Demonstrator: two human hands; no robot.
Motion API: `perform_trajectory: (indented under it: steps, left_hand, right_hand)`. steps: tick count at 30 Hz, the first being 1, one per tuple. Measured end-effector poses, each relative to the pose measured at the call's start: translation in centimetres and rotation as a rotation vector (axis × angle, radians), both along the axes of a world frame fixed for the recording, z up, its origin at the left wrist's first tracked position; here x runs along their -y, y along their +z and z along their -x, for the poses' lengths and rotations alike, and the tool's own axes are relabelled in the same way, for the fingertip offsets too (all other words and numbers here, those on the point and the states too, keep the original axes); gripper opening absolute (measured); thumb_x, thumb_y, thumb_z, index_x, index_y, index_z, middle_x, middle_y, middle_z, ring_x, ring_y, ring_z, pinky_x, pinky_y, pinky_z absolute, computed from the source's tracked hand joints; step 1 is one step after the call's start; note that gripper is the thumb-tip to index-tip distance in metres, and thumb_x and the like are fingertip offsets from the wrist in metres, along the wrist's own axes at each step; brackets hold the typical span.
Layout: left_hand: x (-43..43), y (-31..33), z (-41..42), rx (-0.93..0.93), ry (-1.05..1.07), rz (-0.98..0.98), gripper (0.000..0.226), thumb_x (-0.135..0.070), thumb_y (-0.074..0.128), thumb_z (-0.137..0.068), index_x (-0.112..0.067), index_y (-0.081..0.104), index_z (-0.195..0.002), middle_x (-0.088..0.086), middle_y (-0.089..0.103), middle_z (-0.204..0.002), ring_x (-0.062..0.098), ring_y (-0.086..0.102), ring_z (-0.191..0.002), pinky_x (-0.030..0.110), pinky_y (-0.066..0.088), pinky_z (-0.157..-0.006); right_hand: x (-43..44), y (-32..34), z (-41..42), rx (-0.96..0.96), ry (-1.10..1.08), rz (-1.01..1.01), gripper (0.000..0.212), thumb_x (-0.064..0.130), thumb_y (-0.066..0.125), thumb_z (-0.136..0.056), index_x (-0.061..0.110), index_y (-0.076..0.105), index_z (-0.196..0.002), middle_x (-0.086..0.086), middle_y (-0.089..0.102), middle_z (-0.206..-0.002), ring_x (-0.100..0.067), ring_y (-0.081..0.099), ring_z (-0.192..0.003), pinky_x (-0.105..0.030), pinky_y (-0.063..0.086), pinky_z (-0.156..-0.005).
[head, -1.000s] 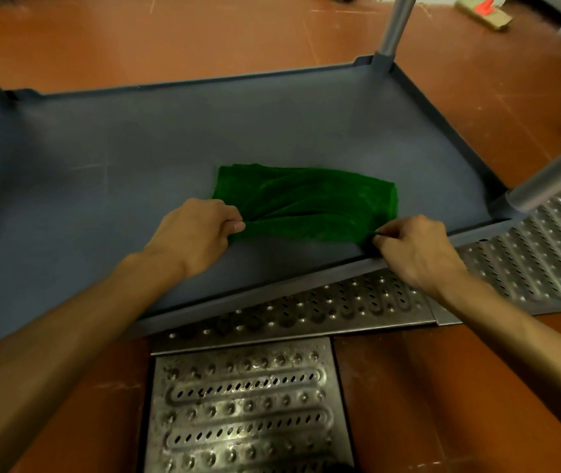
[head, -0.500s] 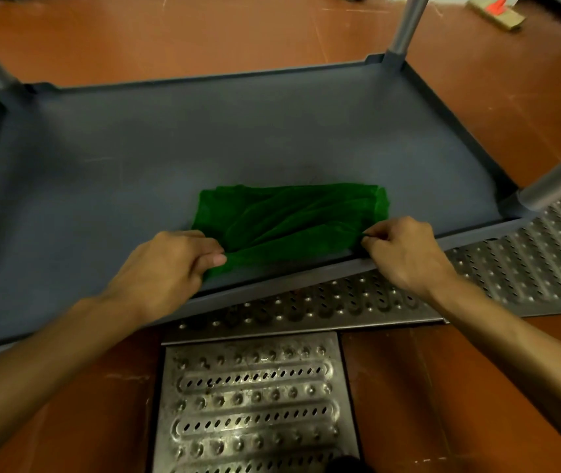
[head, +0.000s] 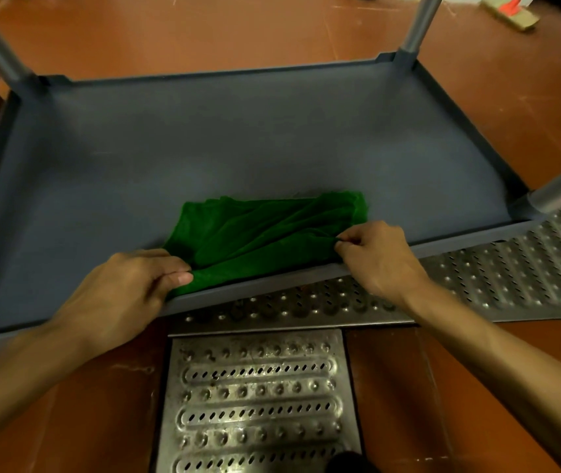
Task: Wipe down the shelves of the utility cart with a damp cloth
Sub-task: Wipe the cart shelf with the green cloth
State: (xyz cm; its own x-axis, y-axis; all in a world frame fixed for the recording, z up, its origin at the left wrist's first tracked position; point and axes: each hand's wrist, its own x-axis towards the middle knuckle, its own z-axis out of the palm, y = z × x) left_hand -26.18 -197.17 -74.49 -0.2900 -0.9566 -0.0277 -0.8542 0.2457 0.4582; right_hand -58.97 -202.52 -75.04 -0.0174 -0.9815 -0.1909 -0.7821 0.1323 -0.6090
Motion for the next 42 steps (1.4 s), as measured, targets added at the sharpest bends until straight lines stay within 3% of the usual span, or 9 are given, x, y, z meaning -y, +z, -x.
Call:
perform_trajectory:
  steps: [10, 14, 20, 23, 28, 36, 42]
  left_hand:
    - [-1.6, -0.5, -3.3, -0.032, 0.062, 0.026, 0.029, -0.039, 0.051, -0.100, -0.023, 0.074, -0.099, -0.009, 0.068, -0.096, 0.018, 0.069, -0.089, 0.045, 0.056, -0.079]
    - [-2.2, -0.5, -4.6, -0.003, 0.095, 0.032, 0.016, -0.024, 0.060, -0.096, -0.020, 0.075, -0.100, -0.007, 0.069, -0.097, 0.019, 0.069, -0.090, 0.046, 0.056, -0.080]
    - [-3.2, -0.2, -6.3, 0.012, 0.133, 0.047, 0.025, -0.030, 0.055, -0.094, -0.018, 0.075, -0.101, -0.005, 0.070, -0.098, 0.021, 0.069, -0.092, 0.045, 0.056, -0.081]
    - [-3.6, -0.2, -7.3, 0.017, 0.153, 0.045, 0.017, -0.023, 0.060, -0.094, -0.017, 0.075, -0.100, -0.006, 0.070, -0.097, 0.018, 0.069, -0.092, 0.041, 0.055, -0.082]
    - [-4.4, -0.1, -8.8, 0.030, 0.176, 0.053, 0.028, -0.032, 0.053, -0.093, -0.015, 0.074, -0.100, -0.004, 0.069, -0.096, 0.018, 0.067, -0.088, 0.042, 0.056, -0.080]
    - [-5.4, -0.3, -10.4, 0.116, 0.196, 0.090, 0.026, -0.028, 0.052, -0.095, -0.011, 0.070, -0.101, 0.000, 0.065, -0.091, 0.025, 0.065, -0.084, 0.045, 0.056, -0.075]
    - [-6.4, -0.2, -11.3, 0.197, 0.203, 0.123, 0.029, -0.030, 0.044, -0.101, -0.013, 0.067, -0.102, -0.002, 0.062, -0.092, 0.023, 0.062, -0.084, 0.043, 0.055, -0.072]
  right_hand:
    - [-0.5, 0.1, -3.3, 0.030, 0.120, -0.016, 0.025, 0.016, 0.054, -0.092, -0.004, 0.069, -0.091, -0.022, 0.066, -0.067, -0.008, 0.040, -0.038, -0.022, 0.031, -0.038]
    - [-0.8, 0.3, -4.7, 0.048, 0.167, 0.001, 0.026, 0.014, 0.055, -0.093, -0.006, 0.069, -0.082, -0.023, 0.061, -0.060, -0.008, 0.038, -0.037, -0.019, 0.029, -0.037]
    - [-1.6, 0.4, -6.8, 0.060, 0.260, 0.027, 0.034, 0.015, 0.054, -0.097, 0.003, 0.063, -0.066, -0.007, 0.052, -0.049, -0.006, 0.038, -0.037, -0.017, 0.029, -0.039]
    - [-1.7, 0.3, -7.8, 0.052, 0.301, 0.036, 0.035, 0.016, 0.053, -0.097, 0.003, 0.064, -0.067, -0.009, 0.055, -0.053, -0.008, 0.041, -0.041, -0.018, 0.032, -0.041]
    - [-2.2, -0.1, -9.7, 0.034, 0.390, 0.086, 0.036, 0.016, 0.050, -0.098, 0.000, 0.062, -0.068, -0.012, 0.057, -0.057, -0.015, 0.046, -0.048, -0.024, 0.033, -0.050]
    - [-2.4, -0.7, -12.4, 0.023, 0.472, 0.133, 0.039, 0.015, 0.048, -0.098, 0.004, 0.054, -0.061, -0.007, 0.052, -0.055, -0.016, 0.048, -0.051, -0.017, 0.029, -0.050]
    - [-2.6, -0.6, -14.6, 0.010, 0.526, 0.149, 0.037, 0.014, 0.050, -0.096, 0.004, 0.050, -0.060, -0.003, 0.047, -0.056, -0.014, 0.043, -0.052, -0.035, 0.042, -0.058]
